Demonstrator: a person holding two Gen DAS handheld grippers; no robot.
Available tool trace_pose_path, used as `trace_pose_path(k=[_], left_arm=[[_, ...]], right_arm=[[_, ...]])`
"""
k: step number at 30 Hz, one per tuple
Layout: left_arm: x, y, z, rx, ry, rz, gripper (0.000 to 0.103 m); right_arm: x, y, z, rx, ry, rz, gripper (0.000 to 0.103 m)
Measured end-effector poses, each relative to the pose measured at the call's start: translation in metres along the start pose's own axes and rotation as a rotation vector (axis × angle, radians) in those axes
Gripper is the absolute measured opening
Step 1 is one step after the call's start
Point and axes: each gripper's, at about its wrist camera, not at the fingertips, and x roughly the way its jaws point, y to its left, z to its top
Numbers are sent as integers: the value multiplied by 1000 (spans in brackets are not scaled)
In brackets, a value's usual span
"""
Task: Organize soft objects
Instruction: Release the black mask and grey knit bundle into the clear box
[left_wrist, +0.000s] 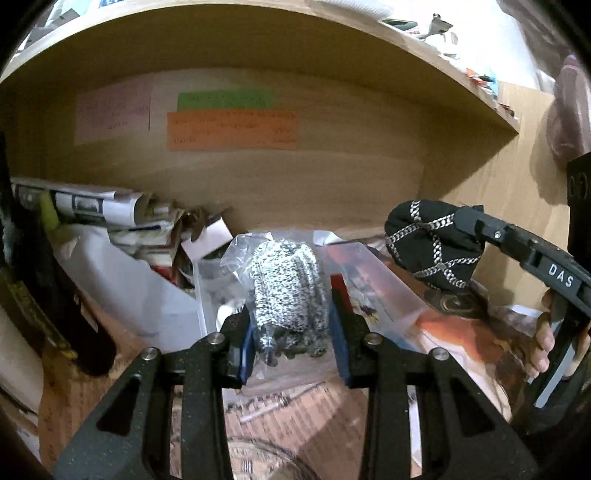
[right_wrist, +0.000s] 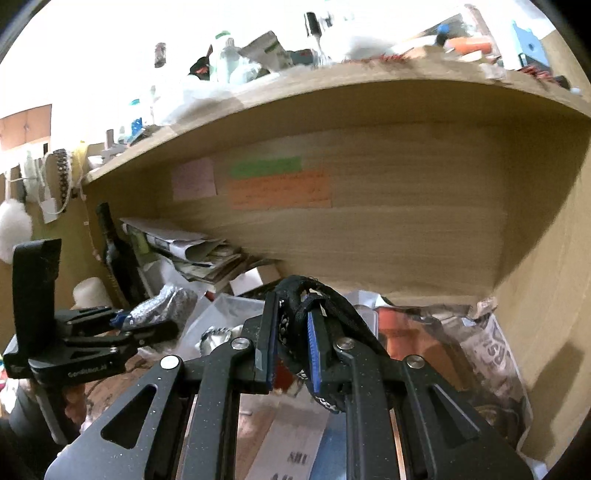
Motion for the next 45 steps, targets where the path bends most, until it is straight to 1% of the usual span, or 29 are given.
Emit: trace_pose_path(k=[4,9,15,20,25,28,29,30,31,32,33,35,37,40,42,45], left_arm=[[25,5,9,5,26,18,35],[51,10,10,-4,69,23,35],[82,13,10,-16,122,18,35],[107,19,3,-37,190,13,35],[119,22,-3,-44,225,17,35],[117,20,-5,-38,231,19,37],[116,19,-4,-35,234,19,39],[116,19,-4,-33,237,19,43],[114,19,-4,-34,240,15,48],[114,19,-4,-36,239,12,50],[111,19,-4,-38,235,11,52],[104,19,-4,-36,224,8,54],[97,18,-5,-35,213,-1,55],[79,15,-3,-20,178,1,55],[66,12,-2,-6,145,11,55],[42,6,4,8,77,27,55]], right_arm=[[25,0,1,-8,30,-6,13],[58,-3,-5,-8,98,-8,13],[89,-9,-17,13,184,5,13],[103,-12,-31,19,255,5,13],[109,-11,-41,12,303,8,13],[111,-11,-46,8,331,14,13],[112,-11,-46,5,340,17,13],[112,-10,-48,2,347,17,14],[111,-9,-48,-2,353,16,18],[111,-8,-49,-4,360,15,25],[110,-8,-49,-4,365,16,29],[107,-8,-50,-9,367,7,40],[102,-8,-51,-13,365,3,44],[91,-12,-51,-10,362,11,44],[81,-12,-49,-10,345,9,44],[61,-10,-39,-14,291,11,44]])
